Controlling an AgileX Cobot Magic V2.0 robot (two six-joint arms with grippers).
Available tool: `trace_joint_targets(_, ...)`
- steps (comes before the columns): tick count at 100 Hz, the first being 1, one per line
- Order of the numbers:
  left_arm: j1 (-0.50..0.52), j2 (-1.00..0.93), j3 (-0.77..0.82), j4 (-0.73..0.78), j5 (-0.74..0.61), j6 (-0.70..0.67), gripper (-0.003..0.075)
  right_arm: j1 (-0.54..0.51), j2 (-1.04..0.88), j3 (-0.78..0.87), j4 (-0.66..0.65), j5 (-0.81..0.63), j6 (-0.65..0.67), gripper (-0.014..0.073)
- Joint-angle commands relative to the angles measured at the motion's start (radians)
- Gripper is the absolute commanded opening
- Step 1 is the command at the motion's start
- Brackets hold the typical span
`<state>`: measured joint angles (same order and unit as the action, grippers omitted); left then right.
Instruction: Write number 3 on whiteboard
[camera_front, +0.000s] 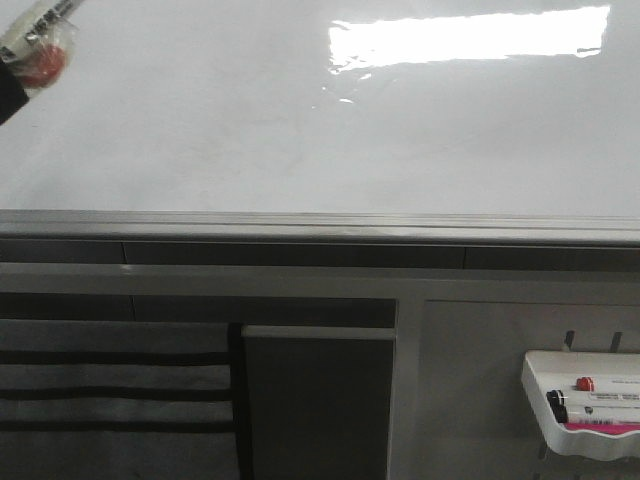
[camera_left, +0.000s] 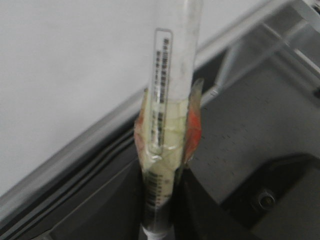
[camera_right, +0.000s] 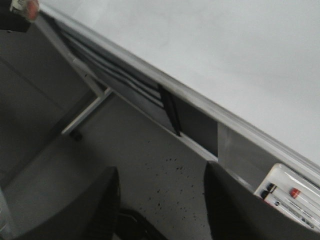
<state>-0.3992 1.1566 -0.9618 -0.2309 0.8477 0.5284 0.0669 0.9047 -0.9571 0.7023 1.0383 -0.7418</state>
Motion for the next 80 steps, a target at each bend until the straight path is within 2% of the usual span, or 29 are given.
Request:
trace_joint_targets(1,-0.064,-0.021,-0.054,-0.121,0.089,0.15,-0.002,0.062,0.049,-0.063,0.04,0.026,-0.064,0.0333)
trace_joint_targets(13,-0.145,-0.021,-0.056,-0.249,0.135,0.304,-0.002,0.19,0.127,-0.099,0.031,0.051,-0.174,0.0333)
trace_joint_targets(35,-0.27,-0.021,-0.056,-0.293,0.133,0.391,-0.002,0.338,0.233,-0.143,0.027,0.04,-0.36,0.0333)
trace_joint_targets(49,-0.32,-0.017,-0.056,-0.293,0.131,0.391,-0.002,0.406,0.285,-0.193,0.027,0.055,-0.405,0.0333)
trace_joint_targets(80,-0.333,-0.017,-0.056,-0.291,0.131,0.391,-0.002,0.554,0.386,-0.334,-0.032,0.103,-0.369,0.0333)
